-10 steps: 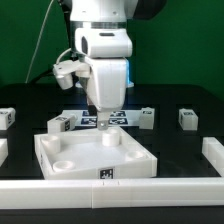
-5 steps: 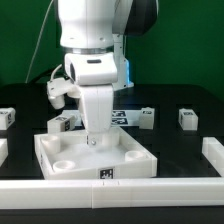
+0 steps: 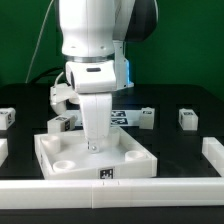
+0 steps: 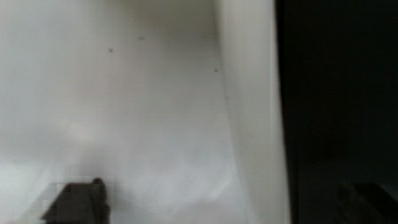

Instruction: Assemble one leg

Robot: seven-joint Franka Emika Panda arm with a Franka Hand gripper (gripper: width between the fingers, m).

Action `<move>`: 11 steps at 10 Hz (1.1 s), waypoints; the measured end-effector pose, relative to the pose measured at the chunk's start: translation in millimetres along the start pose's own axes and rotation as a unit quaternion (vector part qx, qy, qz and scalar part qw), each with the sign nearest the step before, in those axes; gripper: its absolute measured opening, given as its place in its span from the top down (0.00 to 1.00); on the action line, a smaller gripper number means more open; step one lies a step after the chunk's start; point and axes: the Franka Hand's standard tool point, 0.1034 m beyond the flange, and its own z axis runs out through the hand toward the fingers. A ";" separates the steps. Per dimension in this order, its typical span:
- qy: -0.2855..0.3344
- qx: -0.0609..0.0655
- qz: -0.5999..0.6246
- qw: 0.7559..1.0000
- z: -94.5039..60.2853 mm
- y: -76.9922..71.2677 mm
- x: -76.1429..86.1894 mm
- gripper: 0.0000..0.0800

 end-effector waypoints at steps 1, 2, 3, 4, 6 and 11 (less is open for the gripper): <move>0.000 0.000 0.000 1.000 0.1 -0.1 -0.2 0.34; 0.000 0.000 0.000 1.000 0.1 -0.1 -0.2 0.52; 0.000 0.000 0.000 1.000 0.3 -0.2 -0.2 0.71; 0.000 0.000 0.000 1.000 0.4 -0.3 -0.1 0.71; -0.001 -0.005 0.001 1.000 -0.8 2.1 -0.6 0.92; -0.001 -0.005 0.001 1.000 -0.8 2.4 -0.6 0.92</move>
Offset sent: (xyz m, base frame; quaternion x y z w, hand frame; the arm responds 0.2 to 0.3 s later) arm 0.0000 0.0000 0.0000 0.0000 0.0000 0.0000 1.0000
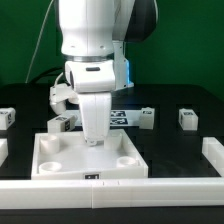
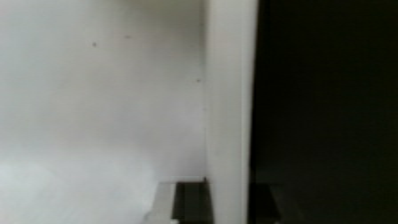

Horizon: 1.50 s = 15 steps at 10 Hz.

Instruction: Assemble one leg

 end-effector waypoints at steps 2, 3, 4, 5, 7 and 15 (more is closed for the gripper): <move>0.003 -0.001 0.028 1.000 0.1 3.0 13.2 0.92; 0.006 -0.003 0.041 0.999 -0.5 8.9 31.7 0.92; 0.008 -0.005 0.050 0.999 -1.7 13.8 45.5 0.92; 0.010 -0.006 0.069 0.998 -3.3 18.6 57.9 0.92; 0.013 -0.007 0.080 0.997 -3.9 32.7 84.0 0.92; 0.018 0.000 0.086 0.996 -0.5 37.3 123.5 0.92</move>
Offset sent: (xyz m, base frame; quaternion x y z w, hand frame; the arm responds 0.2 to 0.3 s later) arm 0.0169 0.0597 -0.0003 -0.0020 0.0022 0.0546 0.9985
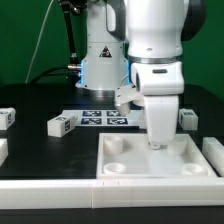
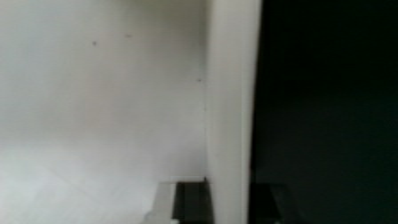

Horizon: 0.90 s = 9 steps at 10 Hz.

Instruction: Assemble one leg

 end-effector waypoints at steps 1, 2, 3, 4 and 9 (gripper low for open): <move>0.001 0.000 -0.003 1.000 0.8 0.2 8.2 0.92; 0.001 0.001 -0.005 1.000 1.3 0.3 14.6 0.92; 0.000 0.006 -0.006 1.000 1.7 0.5 14.6 0.92; 0.000 0.005 -0.016 1.000 1.3 1.6 13.7 0.92; 0.000 0.005 -0.018 1.000 1.6 1.6 12.9 0.49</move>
Offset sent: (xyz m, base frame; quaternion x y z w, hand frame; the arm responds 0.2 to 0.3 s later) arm 0.0112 0.0238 -0.0077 0.0119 0.0333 -0.0376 0.9987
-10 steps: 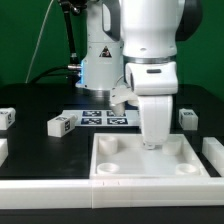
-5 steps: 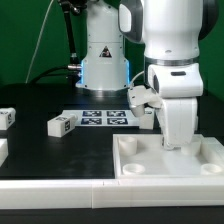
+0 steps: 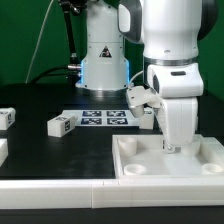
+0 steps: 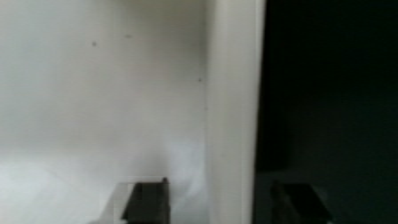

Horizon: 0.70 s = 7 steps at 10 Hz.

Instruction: Assemble one leg

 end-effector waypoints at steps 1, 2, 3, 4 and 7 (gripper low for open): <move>0.000 0.000 0.000 1.000 0.0 0.0 -0.2 0.49; 0.000 0.000 0.000 1.000 0.1 0.0 -0.3 0.26; 0.000 0.000 0.000 1.000 0.1 0.0 -0.4 0.21; 0.000 0.000 0.000 1.000 0.0 0.1 -0.4 0.21; 0.000 0.000 0.000 1.000 0.0 0.1 -0.5 0.19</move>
Offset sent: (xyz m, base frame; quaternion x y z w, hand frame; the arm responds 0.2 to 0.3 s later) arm 0.0000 0.0000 0.0000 0.0000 0.0000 0.0000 1.0000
